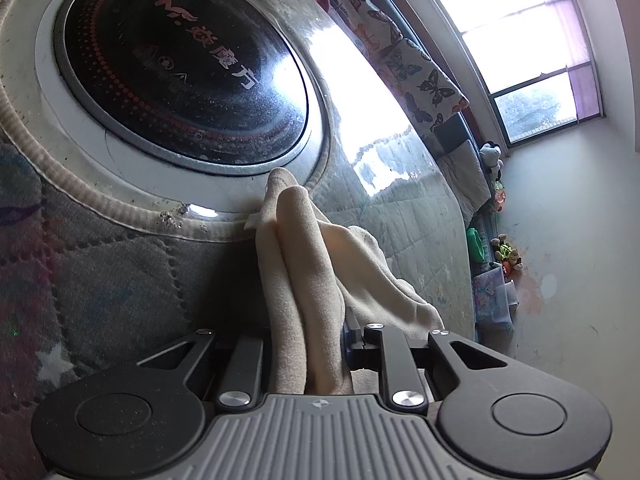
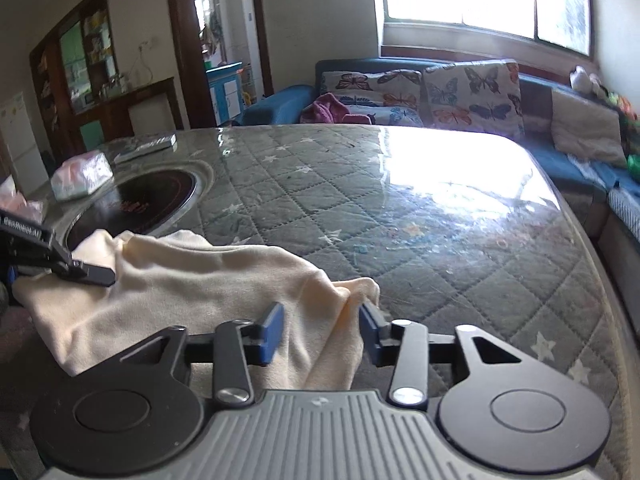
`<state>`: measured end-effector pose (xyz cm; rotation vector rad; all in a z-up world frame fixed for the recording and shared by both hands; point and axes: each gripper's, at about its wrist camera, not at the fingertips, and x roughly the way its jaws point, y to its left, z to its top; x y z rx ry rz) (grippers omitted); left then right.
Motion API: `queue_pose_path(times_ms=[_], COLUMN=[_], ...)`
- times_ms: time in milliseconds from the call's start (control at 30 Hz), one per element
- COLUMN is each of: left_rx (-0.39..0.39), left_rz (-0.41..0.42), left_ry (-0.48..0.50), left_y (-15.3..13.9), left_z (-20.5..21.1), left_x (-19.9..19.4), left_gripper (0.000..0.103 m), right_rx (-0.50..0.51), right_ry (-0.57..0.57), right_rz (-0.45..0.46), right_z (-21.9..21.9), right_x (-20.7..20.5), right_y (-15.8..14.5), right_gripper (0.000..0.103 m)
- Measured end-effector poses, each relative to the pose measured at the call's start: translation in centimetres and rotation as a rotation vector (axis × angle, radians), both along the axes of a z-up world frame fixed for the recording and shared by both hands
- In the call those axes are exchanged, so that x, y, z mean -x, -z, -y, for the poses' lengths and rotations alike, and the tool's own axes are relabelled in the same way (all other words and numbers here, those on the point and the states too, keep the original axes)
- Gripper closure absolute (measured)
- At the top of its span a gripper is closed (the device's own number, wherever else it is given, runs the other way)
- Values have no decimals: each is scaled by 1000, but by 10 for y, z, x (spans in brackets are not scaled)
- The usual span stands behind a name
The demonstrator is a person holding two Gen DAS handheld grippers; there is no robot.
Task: Fold clothes
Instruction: 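Lift the bundle with both grippers and carry it across the table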
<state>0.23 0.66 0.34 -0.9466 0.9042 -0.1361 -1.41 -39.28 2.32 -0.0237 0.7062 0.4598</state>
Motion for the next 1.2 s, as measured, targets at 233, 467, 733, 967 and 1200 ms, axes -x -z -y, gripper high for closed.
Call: queue_pose_path(times_ms=[233,467,733,967,1200], left_rx=[-10,-20,-124,-150,-153], left_rz=[10,21,53,116,174], left_ry=[6,13,71,172,297], left_y=[0,1,-13,-32,-48], left_z=[3,4,18,50,113], left_x=[-1,-2,-7,-27,-60], left_gripper=[82,82,84,85,85], right_rx=[-68,-99,-136,-129,-71], right_ry=[38,43,61,113,229], right_rz=[-67,-69,-31,43,112], right_z=[8,0,-1,20,67], right_x=[-3,-5,1,13,17], right_y=[13,19,12,-9,-32], right_gripper=[53,65,90,91,91])
